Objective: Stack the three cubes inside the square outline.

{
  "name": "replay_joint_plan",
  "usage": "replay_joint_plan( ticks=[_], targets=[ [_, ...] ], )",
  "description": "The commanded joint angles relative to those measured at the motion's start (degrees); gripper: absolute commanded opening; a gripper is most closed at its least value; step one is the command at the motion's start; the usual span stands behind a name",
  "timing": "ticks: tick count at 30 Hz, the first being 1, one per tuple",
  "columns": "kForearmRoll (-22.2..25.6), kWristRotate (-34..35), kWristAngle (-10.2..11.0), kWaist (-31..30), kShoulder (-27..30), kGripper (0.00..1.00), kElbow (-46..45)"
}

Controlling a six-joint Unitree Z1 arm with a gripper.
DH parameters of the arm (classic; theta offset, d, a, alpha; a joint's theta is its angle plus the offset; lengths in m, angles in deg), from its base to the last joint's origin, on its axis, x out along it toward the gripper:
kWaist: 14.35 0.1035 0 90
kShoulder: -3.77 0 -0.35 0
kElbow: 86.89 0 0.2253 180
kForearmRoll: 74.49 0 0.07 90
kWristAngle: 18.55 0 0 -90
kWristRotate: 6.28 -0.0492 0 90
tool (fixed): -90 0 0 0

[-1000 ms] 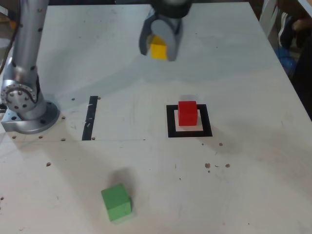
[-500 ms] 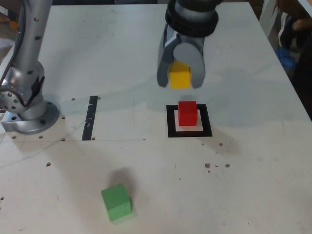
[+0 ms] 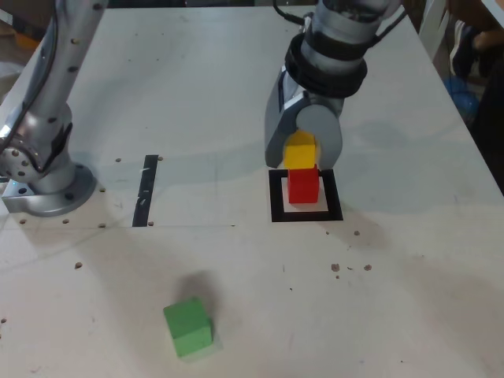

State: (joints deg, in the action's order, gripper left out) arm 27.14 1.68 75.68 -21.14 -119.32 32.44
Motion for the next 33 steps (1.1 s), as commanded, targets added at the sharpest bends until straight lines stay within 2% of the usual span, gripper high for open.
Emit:
replay_joint_plan(
  ticks=[1,10,14,28,33],
  targets=[
    [-0.3,0.1,0.2,0.0,-0.8,0.1,0.2],
    [-0.7,-0.1,0.4,0.0,-2.0,0.11,0.3],
    [-0.7,-0.2,0.2,0.0,-2.2,0.15,0.4],
    [-0.9,-0.7,0.1,0.0,-3.2,0.33,0.8],
    [-0.8,-1.6,0.2,0.0,-3.5,0.45,1.1]
  ],
)
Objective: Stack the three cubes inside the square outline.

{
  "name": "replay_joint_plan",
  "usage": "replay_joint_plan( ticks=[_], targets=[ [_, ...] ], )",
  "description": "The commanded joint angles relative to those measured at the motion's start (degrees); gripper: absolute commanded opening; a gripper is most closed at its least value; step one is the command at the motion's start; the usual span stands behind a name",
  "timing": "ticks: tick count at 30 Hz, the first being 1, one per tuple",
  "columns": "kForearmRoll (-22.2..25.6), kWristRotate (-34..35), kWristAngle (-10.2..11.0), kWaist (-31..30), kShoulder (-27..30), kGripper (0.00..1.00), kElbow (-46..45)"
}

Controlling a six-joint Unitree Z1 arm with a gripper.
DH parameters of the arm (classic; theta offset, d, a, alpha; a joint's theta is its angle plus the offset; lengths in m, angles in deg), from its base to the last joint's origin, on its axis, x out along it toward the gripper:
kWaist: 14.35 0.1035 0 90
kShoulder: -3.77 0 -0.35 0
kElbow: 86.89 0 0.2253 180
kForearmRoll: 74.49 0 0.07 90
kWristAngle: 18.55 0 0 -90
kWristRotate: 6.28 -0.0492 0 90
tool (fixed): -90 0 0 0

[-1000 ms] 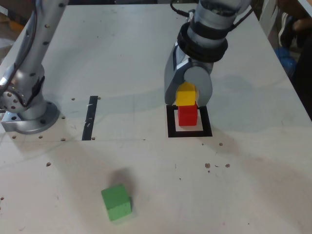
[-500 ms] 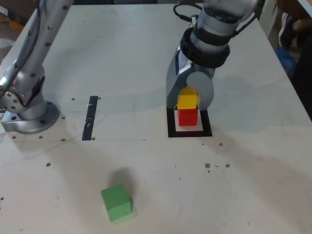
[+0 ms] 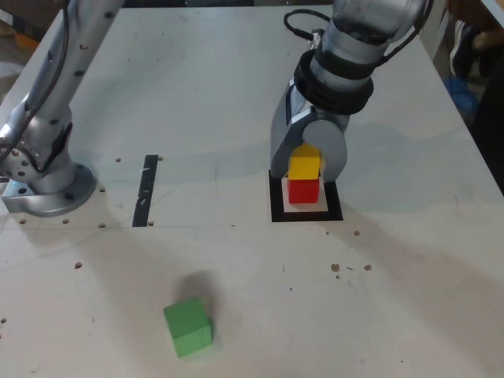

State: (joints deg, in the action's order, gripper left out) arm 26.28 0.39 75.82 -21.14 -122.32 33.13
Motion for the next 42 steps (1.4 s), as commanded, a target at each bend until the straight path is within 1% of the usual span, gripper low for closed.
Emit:
replay_joint_plan(
  ticks=[1,3,6,9,13,19,22,25,29,32,37,42],
  targets=[
    [0.1,-0.5,0.0,0.0,-0.6,0.48,0.5],
    [0.2,-0.8,-0.1,0.0,-0.8,0.54,0.6],
    [0.2,-0.9,-0.1,0.0,-1.0,0.58,0.7],
    [0.3,-0.9,-0.1,0.0,-1.0,0.66,0.7],
    [0.3,-1.0,-0.1,0.0,-1.0,0.79,0.7],
    [0.7,-0.9,0.2,-0.1,-0.4,0.95,0.8],
    [1.2,-0.9,0.5,-0.7,1.3,0.99,0.8],
    [1.5,-3.4,1.1,-2.3,4.6,0.99,1.3],
    [2.8,-8.3,2.7,-6.7,10.3,1.0,2.3],
    [4.0,-9.2,3.3,-11.1,13.5,1.0,2.4],
    [5.2,-7.9,1.9,-20.1,16.6,1.0,0.8],
    [5.6,-7.0,0.9,-30.9,17.5,0.99,-3.0]
  ],
)
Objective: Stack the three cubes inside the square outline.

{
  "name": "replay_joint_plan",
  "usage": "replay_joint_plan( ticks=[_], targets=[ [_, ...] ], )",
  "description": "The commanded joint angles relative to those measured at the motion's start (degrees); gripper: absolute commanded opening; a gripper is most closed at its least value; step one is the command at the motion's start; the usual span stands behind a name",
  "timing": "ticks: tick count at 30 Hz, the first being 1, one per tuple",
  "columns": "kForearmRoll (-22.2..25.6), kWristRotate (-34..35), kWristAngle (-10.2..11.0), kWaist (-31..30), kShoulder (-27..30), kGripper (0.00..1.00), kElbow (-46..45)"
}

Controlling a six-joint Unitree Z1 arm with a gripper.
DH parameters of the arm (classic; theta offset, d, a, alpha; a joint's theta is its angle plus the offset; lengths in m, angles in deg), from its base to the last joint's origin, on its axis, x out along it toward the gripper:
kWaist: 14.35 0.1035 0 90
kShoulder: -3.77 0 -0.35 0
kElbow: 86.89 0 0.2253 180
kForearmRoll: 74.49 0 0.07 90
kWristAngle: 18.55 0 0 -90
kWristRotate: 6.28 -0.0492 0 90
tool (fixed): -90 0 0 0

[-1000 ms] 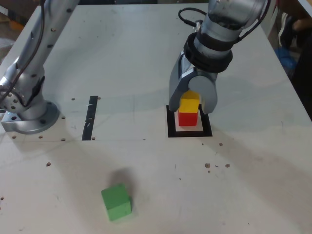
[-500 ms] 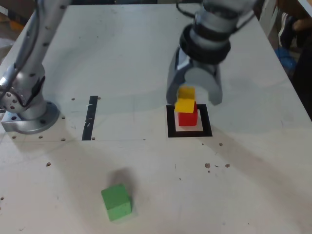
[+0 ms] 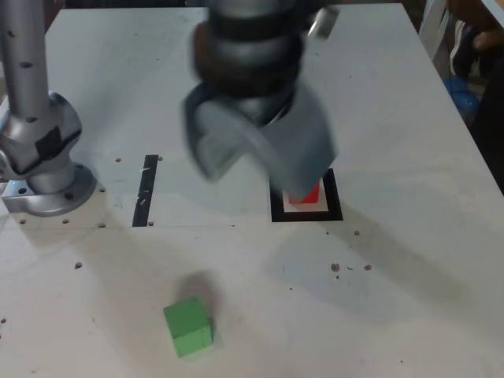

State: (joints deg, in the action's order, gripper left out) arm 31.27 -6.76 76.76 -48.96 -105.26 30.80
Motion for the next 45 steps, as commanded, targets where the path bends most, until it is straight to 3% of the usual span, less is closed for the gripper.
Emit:
replay_joint_plan(
  ticks=[1,9,18,25,31,39,45],
  targets=[
    [0.6,0.3,-0.1,-5.2,0.5,0.99,-1.6],
    [-1.8,3.2,-0.8,-15.9,-1.6,0.99,-11.5],
    [-15.9,3.7,-3.2,-20.1,-6.3,0.97,-16.5],
    [-20.7,3.2,-3.6,-20.6,-7.4,0.91,-19.8],
    [-22.8,2.9,-4.0,-20.6,-9.3,0.77,-21.6],
    [-25.8,2.8,-2.7,-20.6,-9.5,0.39,-23.0],
    [-26.2,3.1,-2.1,-20.5,-9.0,0.33,-23.3]
  ],
)
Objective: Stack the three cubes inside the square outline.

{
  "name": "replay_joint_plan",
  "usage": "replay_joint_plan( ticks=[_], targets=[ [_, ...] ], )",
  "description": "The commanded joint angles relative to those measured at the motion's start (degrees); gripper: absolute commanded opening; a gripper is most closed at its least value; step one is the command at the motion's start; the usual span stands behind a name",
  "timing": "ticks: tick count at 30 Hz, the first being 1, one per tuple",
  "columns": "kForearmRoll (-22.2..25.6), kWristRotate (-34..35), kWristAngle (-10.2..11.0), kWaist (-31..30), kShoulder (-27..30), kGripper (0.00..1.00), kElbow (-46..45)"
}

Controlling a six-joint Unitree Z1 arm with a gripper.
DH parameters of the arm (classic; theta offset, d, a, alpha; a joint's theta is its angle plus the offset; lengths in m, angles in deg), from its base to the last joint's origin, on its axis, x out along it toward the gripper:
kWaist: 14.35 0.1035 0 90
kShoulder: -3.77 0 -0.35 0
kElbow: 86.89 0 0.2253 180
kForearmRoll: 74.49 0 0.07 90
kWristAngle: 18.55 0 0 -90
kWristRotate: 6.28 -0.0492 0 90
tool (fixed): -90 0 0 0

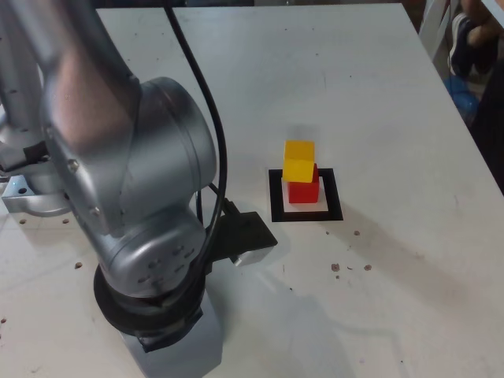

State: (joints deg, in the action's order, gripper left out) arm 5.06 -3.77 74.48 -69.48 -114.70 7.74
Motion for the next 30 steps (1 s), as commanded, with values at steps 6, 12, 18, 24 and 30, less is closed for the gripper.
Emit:
replay_joint_plan(
  ticks=[6,12,18,24,30],
  targets=[
    [0.9,1.1,2.6,0.8,0.6,0.32,-1.1],
    [1.5,1.2,3.8,2.1,0.9,0.28,-1.5],
    [1.0,1.2,3.9,2.3,2.3,0.16,-1.0],
    [6.7,1.4,4.0,3.3,4.6,0.12,2.6],
    [22.9,1.7,6.4,9.5,7.3,0.12,15.9]
  ],
)
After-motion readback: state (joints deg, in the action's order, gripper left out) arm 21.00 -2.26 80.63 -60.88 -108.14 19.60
